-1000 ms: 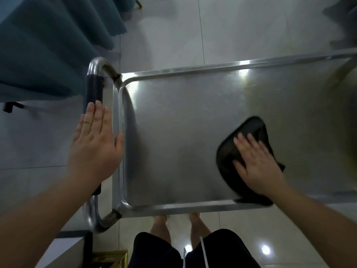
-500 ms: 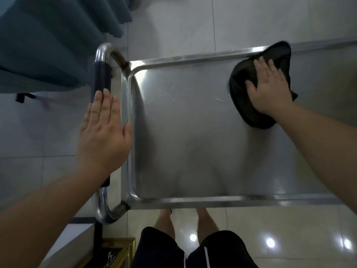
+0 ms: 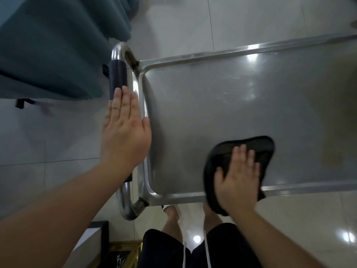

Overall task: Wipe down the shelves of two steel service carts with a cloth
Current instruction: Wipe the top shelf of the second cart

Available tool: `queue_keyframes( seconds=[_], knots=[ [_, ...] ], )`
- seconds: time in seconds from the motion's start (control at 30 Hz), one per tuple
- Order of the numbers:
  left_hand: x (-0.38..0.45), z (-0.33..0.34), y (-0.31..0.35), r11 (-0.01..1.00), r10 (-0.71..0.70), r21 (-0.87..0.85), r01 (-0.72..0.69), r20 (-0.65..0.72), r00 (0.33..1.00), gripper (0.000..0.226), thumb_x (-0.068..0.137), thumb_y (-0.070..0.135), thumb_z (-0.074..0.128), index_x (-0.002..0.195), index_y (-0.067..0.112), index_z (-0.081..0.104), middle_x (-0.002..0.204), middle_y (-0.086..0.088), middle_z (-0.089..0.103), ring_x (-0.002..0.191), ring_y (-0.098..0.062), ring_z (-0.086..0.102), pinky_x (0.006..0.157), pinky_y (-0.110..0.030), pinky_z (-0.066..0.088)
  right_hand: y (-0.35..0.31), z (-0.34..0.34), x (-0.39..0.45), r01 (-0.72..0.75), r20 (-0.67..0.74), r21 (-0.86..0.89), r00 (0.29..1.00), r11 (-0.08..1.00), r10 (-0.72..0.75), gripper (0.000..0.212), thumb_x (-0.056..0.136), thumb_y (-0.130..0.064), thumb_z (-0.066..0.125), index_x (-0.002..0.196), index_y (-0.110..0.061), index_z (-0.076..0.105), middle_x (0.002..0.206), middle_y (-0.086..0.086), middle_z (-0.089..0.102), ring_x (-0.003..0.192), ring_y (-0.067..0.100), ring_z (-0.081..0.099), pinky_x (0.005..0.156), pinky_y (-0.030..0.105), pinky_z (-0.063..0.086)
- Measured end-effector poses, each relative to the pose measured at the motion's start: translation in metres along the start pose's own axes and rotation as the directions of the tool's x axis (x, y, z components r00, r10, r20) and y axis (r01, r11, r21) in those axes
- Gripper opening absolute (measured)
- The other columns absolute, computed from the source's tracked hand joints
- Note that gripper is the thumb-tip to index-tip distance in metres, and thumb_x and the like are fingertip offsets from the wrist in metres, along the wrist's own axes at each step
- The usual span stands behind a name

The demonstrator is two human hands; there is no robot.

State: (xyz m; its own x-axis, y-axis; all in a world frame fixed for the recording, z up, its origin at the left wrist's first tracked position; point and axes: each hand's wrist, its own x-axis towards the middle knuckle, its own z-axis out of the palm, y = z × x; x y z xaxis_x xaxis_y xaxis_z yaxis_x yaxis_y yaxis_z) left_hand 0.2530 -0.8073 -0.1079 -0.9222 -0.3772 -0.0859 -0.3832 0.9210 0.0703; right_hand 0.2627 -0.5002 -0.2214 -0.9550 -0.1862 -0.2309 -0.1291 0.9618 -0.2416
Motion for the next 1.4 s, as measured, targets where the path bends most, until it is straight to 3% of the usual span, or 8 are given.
queue_keyframes(
  seconds=[0.2, 0.4, 0.57, 0.7, 0.8, 0.93, 1.17, 1.4],
  knots=[
    [0.002, -0.001, 0.0, 1.0, -0.001, -0.005, 0.001, 0.02, 1.0, 0.068, 0.113, 0.039, 0.024, 0.169, 0.005, 0.003, 0.177, -0.013, -0.006, 0.164, -0.023, -0.011, 0.133, -0.045, -0.001, -0.148, 0.05, -0.037, 0.428, 0.11, 0.081, 0.894, 0.9, -0.435, 0.082, 0.1, -0.053, 0.042, 0.168, -0.015, 0.015, 0.176, 0.006, 0.009, 0.163, 0.026, -0.002, 0.128, 0.054, 0.005],
    [-0.001, -0.004, -0.001, 1.0, 0.026, -0.006, -0.026, 0.035, 0.999, 0.069, 0.113, 0.042, 0.021, 0.169, 0.007, 0.001, 0.178, -0.012, -0.007, 0.163, -0.023, -0.013, 0.133, -0.044, -0.002, -0.164, 0.046, 0.006, 0.886, 0.201, 0.124, 0.418, 0.447, -0.886, 0.06, 0.106, -0.05, 0.044, 0.158, -0.021, 0.042, 0.166, -0.002, 0.04, 0.159, 0.022, 0.022, 0.13, 0.051, 0.015],
    [0.0, -0.005, -0.002, 1.0, 0.023, -0.022, -0.022, 0.045, 0.999, 0.069, 0.113, 0.044, 0.021, 0.169, 0.008, 0.001, 0.178, -0.01, -0.008, 0.163, -0.02, -0.016, 0.132, -0.041, -0.007, -0.047, -0.013, 0.099, 0.698, 0.11, 0.039, 0.709, 0.715, -0.697, 0.067, 0.097, -0.046, 0.055, 0.16, -0.026, 0.042, 0.168, -0.001, 0.037, 0.157, 0.027, 0.031, 0.128, 0.047, 0.021],
    [-0.001, -0.008, 0.0, 0.999, 0.023, -0.034, -0.022, 0.055, 0.998, 0.07, 0.113, 0.044, 0.019, 0.169, 0.008, -0.001, 0.178, -0.009, -0.01, 0.162, -0.02, -0.018, 0.132, -0.041, -0.008, 0.082, -0.07, 0.161, 0.147, -0.077, -0.024, 0.986, 0.989, -0.149, 0.072, 0.098, -0.049, 0.041, 0.156, -0.006, 0.045, 0.162, 0.019, 0.044, 0.147, 0.044, 0.041, 0.124, 0.052, 0.029],
    [-0.001, -0.009, 0.002, 1.0, 0.012, -0.025, -0.011, 0.059, 0.998, 0.071, 0.112, 0.046, 0.018, 0.169, 0.009, -0.002, 0.177, -0.009, -0.012, 0.162, -0.02, -0.019, 0.132, -0.041, -0.008, 0.108, -0.074, 0.183, -0.188, -0.069, -0.063, 0.981, 0.98, 0.183, 0.083, 0.098, -0.059, 0.028, 0.162, -0.006, 0.025, 0.172, 0.015, 0.022, 0.158, 0.038, 0.018, 0.13, 0.054, 0.011],
    [0.0, -0.008, 0.001, 1.0, 0.013, -0.019, -0.012, 0.054, 0.998, 0.071, 0.112, 0.047, 0.017, 0.169, 0.009, -0.002, 0.177, -0.009, -0.012, 0.162, -0.021, -0.019, 0.132, -0.041, -0.009, 0.037, -0.052, 0.186, -0.292, -0.105, 0.02, 0.951, 0.956, 0.292, 0.091, 0.095, -0.061, 0.027, 0.164, -0.002, 0.02, 0.174, 0.015, 0.014, 0.161, 0.039, 0.009, 0.129, 0.057, 0.009],
    [0.001, -0.006, 0.001, 0.999, -0.001, -0.05, 0.003, 0.03, 1.0, 0.069, 0.113, 0.044, 0.019, 0.169, 0.009, 0.001, 0.178, -0.007, -0.008, 0.162, -0.018, -0.017, 0.132, -0.039, -0.008, -0.187, 0.016, 0.09, 0.153, -0.026, 0.031, 0.988, 0.988, -0.152, 0.084, 0.101, -0.058, 0.032, 0.167, -0.007, 0.018, 0.174, 0.016, 0.012, 0.162, 0.037, 0.006, 0.129, 0.055, 0.005],
    [-0.002, -0.004, -0.001, 0.999, 0.016, -0.038, -0.015, 0.026, 1.0, 0.067, 0.112, 0.039, 0.021, 0.169, 0.009, 0.005, 0.178, -0.009, -0.006, 0.163, -0.018, -0.016, 0.132, -0.04, -0.007, -0.168, 0.006, 0.116, 0.785, 0.221, 0.046, 0.596, 0.618, -0.772, 0.075, 0.104, -0.057, 0.035, 0.168, -0.025, 0.016, 0.174, -0.005, 0.018, 0.162, 0.017, 0.007, 0.131, 0.044, 0.012]
  ],
)
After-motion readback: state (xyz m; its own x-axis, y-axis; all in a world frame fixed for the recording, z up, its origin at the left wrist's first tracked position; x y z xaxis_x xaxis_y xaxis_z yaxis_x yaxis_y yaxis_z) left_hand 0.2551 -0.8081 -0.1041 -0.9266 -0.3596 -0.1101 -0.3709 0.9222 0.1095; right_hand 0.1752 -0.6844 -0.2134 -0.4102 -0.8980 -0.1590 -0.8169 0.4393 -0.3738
